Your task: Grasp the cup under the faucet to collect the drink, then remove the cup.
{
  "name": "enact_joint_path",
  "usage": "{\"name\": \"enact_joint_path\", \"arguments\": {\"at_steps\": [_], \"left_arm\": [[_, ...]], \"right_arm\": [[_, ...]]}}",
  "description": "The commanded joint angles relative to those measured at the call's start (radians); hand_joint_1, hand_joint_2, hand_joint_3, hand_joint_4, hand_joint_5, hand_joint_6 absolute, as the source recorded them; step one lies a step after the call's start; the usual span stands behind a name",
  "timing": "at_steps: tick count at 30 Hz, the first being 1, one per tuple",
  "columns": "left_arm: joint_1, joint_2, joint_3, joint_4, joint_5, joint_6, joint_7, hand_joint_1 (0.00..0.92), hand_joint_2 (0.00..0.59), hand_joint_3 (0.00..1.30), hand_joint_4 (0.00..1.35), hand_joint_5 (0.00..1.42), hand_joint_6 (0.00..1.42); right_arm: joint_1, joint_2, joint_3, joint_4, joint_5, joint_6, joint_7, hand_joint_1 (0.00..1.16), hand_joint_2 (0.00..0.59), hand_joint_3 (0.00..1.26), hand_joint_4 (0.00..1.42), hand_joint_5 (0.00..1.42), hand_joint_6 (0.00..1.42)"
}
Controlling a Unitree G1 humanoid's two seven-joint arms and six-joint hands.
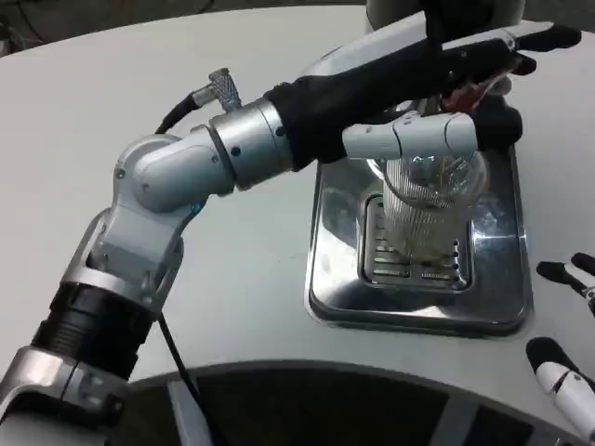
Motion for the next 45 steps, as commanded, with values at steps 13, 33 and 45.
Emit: {"name": "enact_joint_path", "arguments": {"at_steps": [13,33,45], "left_arm": [[0.023,0.016,-0.057,-0.001,0.053,0.002,-0.036,0.0,0.094,0.08,0.0,0.07,0.12],[0.01,0.033,-0.071,-0.032,0.083,-0.005,-0.031,0.0,0.092,0.08,0.0,0.06,0.12],[0.002,0.031,-0.065,-0.037,0.066,0.007,-0.037,0.0,0.092,0.08,0.0,0.07,0.14]], "right_arm": [[-0.077,0.002,0.022,0.133,0.236,-0.02,-0.088,0.53,0.276,0.01,0.0,0.0,0.0],[-0.258,-0.005,0.155,0.308,0.225,-0.04,-0.228,0.64,0.241,0.0,0.0,0.03,0.0],[-0.348,0.004,0.207,0.397,0.213,-0.044,-0.29,0.64,0.242,0.0,0.0,0.03,0.0]]}}
